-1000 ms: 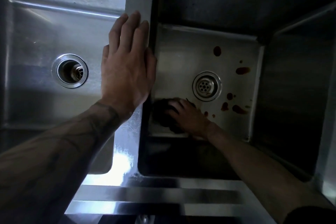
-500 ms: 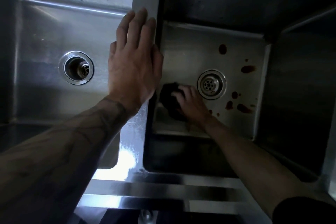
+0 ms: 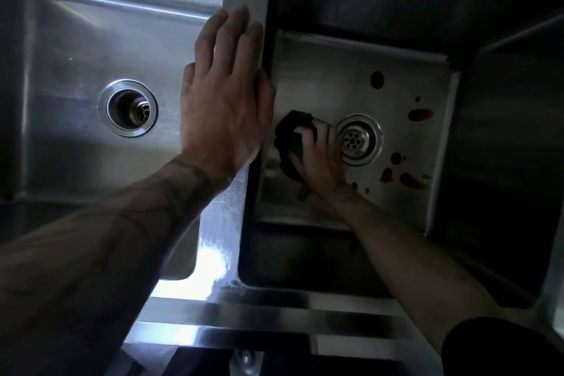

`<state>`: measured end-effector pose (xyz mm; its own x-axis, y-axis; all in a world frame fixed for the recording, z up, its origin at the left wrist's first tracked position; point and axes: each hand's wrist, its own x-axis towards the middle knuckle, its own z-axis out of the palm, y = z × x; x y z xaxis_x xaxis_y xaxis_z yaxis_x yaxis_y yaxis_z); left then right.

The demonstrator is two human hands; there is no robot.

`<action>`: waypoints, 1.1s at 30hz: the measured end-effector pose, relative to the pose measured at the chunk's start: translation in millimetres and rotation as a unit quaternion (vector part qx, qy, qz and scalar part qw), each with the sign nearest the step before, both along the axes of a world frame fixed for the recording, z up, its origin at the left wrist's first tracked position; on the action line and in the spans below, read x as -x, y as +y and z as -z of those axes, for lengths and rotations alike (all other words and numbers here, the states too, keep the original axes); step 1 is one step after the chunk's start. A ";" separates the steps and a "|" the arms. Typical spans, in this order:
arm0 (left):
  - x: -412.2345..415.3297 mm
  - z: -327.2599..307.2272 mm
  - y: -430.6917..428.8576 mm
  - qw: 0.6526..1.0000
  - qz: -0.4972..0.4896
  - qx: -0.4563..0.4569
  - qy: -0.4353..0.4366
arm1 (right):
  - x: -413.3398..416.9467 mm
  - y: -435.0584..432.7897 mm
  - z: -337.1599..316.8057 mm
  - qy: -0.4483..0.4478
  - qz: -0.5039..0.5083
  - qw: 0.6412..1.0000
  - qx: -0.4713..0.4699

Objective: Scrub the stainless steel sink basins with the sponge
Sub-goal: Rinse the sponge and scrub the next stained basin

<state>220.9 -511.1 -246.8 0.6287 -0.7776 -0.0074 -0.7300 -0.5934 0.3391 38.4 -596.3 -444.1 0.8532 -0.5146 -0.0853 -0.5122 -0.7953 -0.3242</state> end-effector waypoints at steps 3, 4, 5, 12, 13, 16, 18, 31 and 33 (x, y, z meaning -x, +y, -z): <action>0.0 -0.8 -0.4 1.000 0.000 -0.001 -0.001 | 28.8 24.4 0.7 0.020 -0.195 0.981 0.015; -0.3 -1.5 -0.4 1.000 0.000 -0.001 -0.002 | 45.3 25.5 -2.7 0.030 -0.292 0.956 0.008; -0.3 -2.0 -0.5 1.000 -0.002 0.000 -0.002 | 58.7 19.7 -6.1 0.038 -0.359 0.932 0.000; -0.3 -0.6 -0.1 1.000 -0.002 -0.004 -0.006 | 28.8 -18.9 -1.6 0.030 0.000 1.000 0.007; 0.0 -0.4 -0.1 1.000 -0.002 -0.003 -0.007 | 30.2 -13.9 -2.6 0.039 0.004 0.999 -0.003; 0.3 -0.3 -0.6 1.000 -0.004 0.000 -0.009 | 62.0 -0.9 -13.4 0.048 -0.144 0.988 -0.036; 1.1 -1.5 0.4 1.000 -0.008 0.003 -0.010 | 80.1 -1.3 -26.3 0.060 -0.179 0.980 -0.056; 53.5 -11.0 67.2 0.999 -0.005 -0.029 -0.014 | 48.9 -7.1 -52.9 0.141 0.075 0.978 -0.131; 54.7 -6.8 68.4 0.999 -0.005 -0.025 -0.022 | 49.6 -1.8 -51.2 0.139 0.075 0.981 -0.113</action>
<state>166.1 -442.7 -240.0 0.6371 -0.7705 -0.0183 -0.7375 -0.6164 0.2759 -11.1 -598.0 -392.9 0.6967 -0.5741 -0.4302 -0.7119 -0.6274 -0.3156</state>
